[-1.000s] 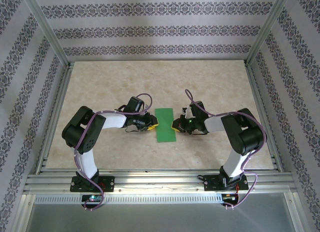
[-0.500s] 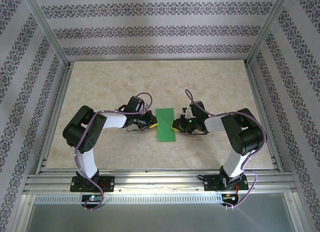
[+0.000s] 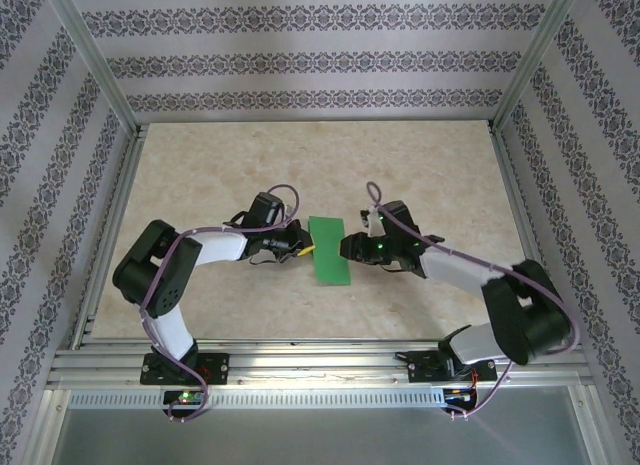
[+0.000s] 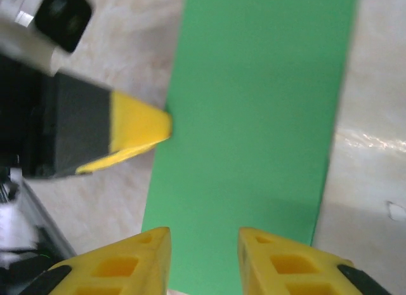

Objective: Fold a paper plane with a square sheet of paper (pick it up from the middle)

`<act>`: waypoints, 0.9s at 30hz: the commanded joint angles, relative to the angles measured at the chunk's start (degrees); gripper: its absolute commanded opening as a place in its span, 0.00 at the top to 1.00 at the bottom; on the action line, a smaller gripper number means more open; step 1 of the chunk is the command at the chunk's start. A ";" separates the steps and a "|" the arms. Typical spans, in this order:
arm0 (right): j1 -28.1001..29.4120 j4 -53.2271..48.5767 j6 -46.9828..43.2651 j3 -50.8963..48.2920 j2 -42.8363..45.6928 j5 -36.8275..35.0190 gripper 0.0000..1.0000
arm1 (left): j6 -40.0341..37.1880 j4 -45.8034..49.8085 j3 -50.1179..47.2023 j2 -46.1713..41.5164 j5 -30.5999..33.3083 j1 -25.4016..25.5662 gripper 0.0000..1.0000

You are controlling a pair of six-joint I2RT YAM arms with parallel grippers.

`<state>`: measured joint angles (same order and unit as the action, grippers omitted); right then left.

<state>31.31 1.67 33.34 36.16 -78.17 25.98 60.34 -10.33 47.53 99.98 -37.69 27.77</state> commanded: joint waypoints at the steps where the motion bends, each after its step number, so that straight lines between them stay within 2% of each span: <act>1: 8.37 -2.72 -18.09 -2.00 5.24 -14.70 0.64 | 1.66 1.54 -1.26 -2.05 -1.68 0.53 1.00; 5: 18.58 8.06 -31.14 -9.13 11.43 -23.76 0.59 | 2.07 1.54 -1.39 -2.34 -1.80 0.53 1.00; 10: 25.52 14.85 -38.41 -12.27 12.30 -31.58 0.47 | 2.24 1.43 -0.97 -2.29 -2.03 0.47 1.00; 19: 31.56 18.57 -43.56 -10.66 4.28 -40.84 0.44 | 2.07 1.72 -0.73 -2.41 -2.33 0.45 1.00; 27: 32.28 21.97 -45.36 -10.03 -1.32 -43.26 0.44 | 2.14 1.35 -1.03 -2.25 -2.64 0.47 1.00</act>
<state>62.89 20.82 -10.00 24.56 -77.82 -14.11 61.80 -9.67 46.61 98.83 -39.05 27.77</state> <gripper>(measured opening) 0.564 0.038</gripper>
